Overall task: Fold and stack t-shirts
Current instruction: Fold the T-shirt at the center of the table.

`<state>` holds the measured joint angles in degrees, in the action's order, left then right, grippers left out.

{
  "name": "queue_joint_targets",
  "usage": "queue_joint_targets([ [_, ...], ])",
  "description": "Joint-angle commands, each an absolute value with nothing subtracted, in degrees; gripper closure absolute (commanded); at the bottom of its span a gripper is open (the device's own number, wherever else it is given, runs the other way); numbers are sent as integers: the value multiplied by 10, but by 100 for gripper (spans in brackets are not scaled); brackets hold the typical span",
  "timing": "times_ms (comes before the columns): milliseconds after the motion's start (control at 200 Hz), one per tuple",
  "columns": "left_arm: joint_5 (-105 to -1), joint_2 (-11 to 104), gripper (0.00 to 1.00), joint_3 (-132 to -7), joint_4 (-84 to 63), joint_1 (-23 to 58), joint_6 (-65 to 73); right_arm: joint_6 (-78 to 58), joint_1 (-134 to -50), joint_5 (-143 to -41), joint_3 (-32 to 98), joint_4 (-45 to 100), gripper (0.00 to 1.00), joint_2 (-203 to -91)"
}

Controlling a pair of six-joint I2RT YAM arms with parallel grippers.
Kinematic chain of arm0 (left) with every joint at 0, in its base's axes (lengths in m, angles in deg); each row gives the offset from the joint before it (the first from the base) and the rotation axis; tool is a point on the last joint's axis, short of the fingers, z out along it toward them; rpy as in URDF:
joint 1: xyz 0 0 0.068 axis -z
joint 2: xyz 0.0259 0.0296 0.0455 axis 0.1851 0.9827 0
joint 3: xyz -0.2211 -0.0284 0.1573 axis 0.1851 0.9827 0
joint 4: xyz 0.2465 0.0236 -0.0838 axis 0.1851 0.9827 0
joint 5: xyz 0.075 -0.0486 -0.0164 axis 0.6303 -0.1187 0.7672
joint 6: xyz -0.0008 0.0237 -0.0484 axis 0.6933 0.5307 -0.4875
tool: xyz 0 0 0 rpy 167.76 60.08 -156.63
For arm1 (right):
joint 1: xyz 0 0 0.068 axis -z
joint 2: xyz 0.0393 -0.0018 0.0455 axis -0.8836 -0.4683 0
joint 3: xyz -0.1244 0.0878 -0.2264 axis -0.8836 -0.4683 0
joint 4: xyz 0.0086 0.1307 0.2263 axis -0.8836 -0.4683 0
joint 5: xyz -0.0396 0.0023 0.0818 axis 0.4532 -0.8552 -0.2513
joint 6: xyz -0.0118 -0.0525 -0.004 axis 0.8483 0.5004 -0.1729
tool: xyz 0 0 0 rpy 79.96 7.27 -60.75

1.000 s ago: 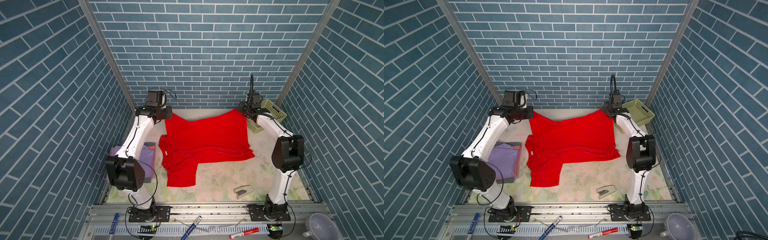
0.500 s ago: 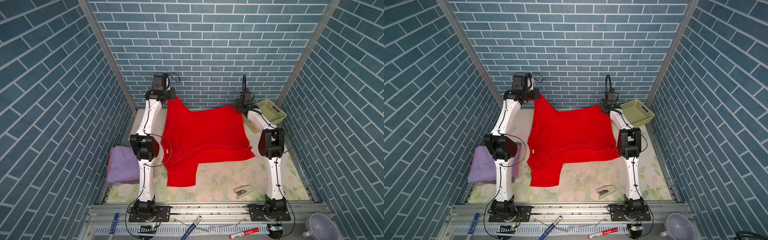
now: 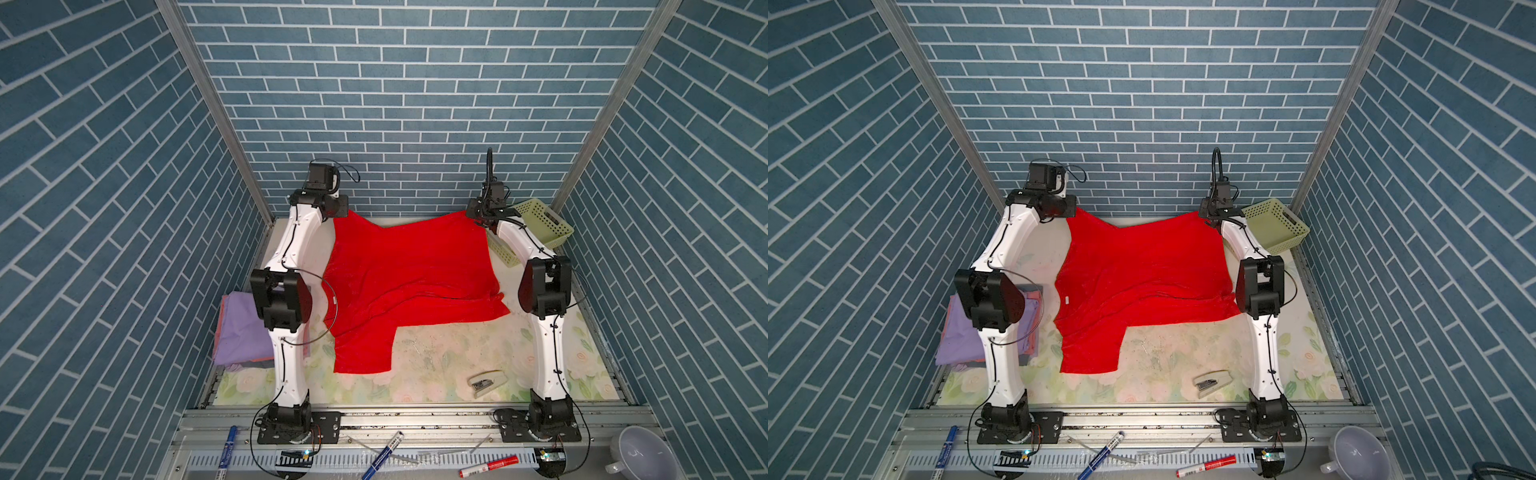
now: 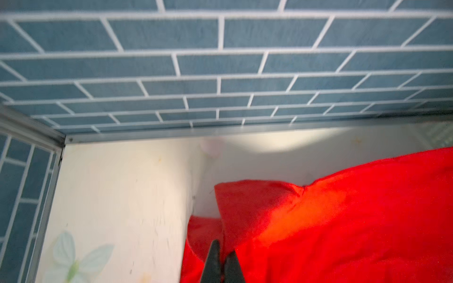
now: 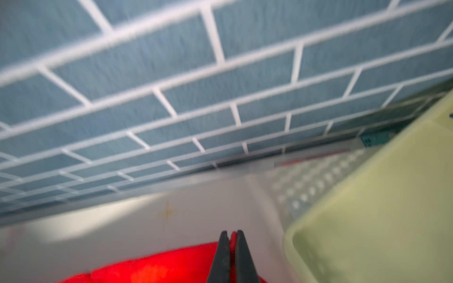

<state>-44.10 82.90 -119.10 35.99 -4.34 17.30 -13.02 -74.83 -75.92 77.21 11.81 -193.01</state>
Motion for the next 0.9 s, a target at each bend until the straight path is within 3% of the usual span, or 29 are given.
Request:
queue_joint_targets([
  [0, -425, 713, 100, -1071, 310, -37, 158, -100, -746, -779, 680, 132, 100, -1852],
  [170, -395, 547, 100, -873, 325, -6, 105, -98, -747, -763, 514, 150, 100, -1725],
  [190, -391, 527, 95, -855, 328, 2, 99, -100, -747, -756, 496, 150, 100, -1711],
  [260, -343, 468, 67, -802, 330, 35, 81, -111, -746, -715, 452, 153, 66, -1664],
  [340, -316, 427, 64, -789, 332, 46, 75, -109, -746, -690, 437, 163, 57, -1629],
  [415, -302, 416, 54, -803, 327, 46, 84, -110, -746, -690, 456, 156, 57, -1626],
  [575, -304, 452, 53, -827, 338, 46, 90, -142, -747, -741, 496, 124, 61, -1658],
  [895, -412, 595, 53, -777, 270, 46, -12, -192, -782, -830, 495, 109, 68, -1733],
])
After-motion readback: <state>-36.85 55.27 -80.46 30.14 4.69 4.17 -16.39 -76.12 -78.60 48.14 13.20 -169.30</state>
